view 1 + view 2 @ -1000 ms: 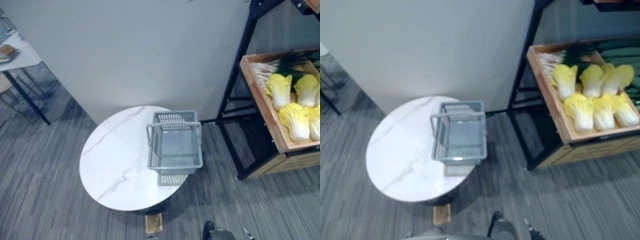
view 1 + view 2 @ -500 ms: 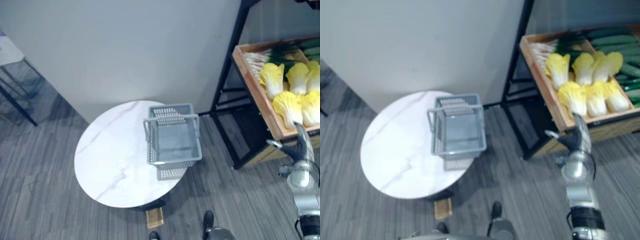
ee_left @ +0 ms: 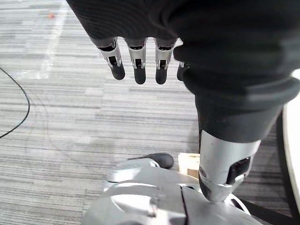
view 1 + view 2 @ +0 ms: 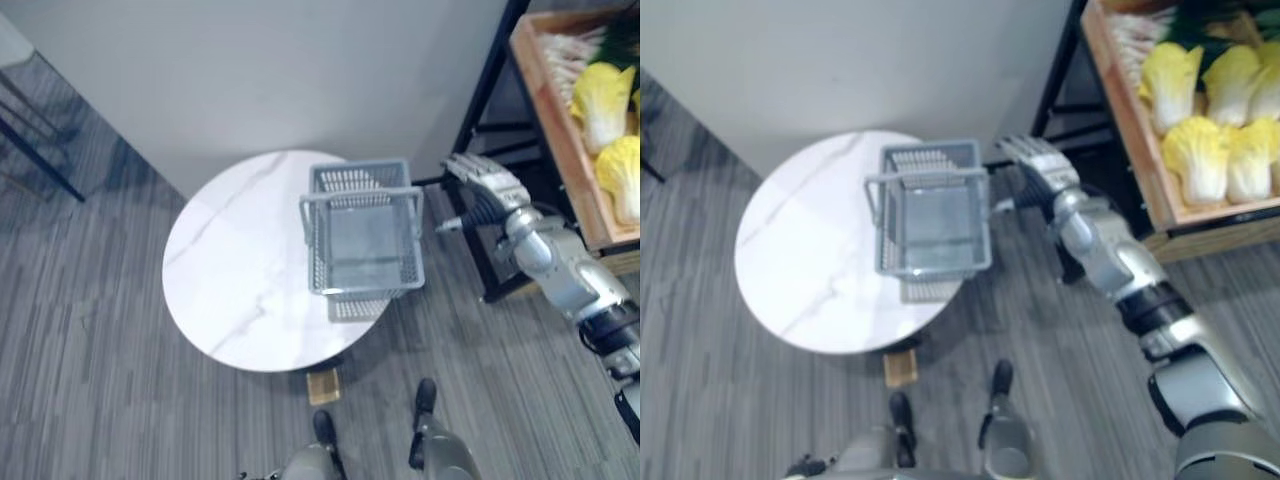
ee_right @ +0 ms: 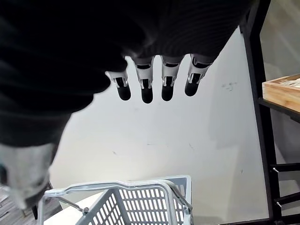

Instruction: Pick vegetable in the basket

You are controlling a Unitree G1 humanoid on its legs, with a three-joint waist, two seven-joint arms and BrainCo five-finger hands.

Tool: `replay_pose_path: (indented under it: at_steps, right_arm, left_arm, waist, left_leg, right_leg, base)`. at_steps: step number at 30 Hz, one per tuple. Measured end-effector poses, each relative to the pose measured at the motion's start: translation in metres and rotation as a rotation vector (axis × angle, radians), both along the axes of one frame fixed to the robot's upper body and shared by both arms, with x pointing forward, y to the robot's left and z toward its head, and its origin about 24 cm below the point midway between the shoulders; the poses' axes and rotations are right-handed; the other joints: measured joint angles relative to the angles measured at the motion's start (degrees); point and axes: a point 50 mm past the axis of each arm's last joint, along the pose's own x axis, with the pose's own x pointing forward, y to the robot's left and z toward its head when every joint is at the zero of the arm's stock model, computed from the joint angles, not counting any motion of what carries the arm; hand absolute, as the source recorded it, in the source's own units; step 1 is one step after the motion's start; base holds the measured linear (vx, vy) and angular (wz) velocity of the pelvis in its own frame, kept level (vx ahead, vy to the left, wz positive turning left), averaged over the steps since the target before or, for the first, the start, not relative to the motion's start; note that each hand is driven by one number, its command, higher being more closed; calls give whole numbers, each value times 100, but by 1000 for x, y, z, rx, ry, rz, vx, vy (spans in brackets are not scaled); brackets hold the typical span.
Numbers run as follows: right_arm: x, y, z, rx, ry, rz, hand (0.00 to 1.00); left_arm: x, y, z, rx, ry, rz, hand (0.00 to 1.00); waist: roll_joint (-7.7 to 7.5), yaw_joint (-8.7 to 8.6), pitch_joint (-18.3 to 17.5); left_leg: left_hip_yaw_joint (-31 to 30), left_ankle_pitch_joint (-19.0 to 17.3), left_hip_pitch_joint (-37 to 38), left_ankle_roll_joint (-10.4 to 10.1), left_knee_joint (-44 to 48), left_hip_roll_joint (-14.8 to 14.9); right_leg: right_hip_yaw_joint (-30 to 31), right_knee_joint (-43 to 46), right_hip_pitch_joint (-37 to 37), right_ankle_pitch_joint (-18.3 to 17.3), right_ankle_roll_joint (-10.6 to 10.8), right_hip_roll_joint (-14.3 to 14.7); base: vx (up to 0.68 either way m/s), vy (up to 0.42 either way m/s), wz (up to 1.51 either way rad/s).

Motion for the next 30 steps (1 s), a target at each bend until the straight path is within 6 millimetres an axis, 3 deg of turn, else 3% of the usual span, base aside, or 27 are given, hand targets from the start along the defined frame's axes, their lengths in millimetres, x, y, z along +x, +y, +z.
replay_pose_path:
  at_steps: [3, 11, 21, 30]
  right_arm:
    - [7, 3, 11, -27, -15, -7, 0]
    - [25, 11, 38, -14, -46, -59, 0]
    - [34, 36, 48, 34, -51, -38, 0]
    - [37, 67, 50, 66, -43, 20, 0]
  left_arm:
    - [4, -1, 0, -9, -15, 31, 0]
    - [28, -1, 6, -3, -96, 56, 0]
    - [37, -1, 8, -9, -132, 71, 0]
    - [44, -2, 10, -14, -154, 78, 0]
  waist:
    - [17, 115, 98]
    - [54, 131, 491]
    - [48, 194, 593]
    - [29, 356, 615]
  left_leg:
    - [-57, 25, -207, 9, 14, 8]
    - [-321, 43, -510, 23, 78, 2]
    - [-505, 49, -670, 25, 106, 9]
    - [-553, 77, -692, 25, 104, 10]
  right_leg:
    - [-22, -25, -165, 38, -32, 15]
    - [-23, -61, -294, 64, -57, 7]
    - [-21, -68, -348, 63, -57, 8]
    - [-33, -70, -340, 63, -57, 6]
  base:
    - [9, -20, 9]
    - [18, 3, 12]
    - [18, 8, 7]
    - [5, 4, 2]
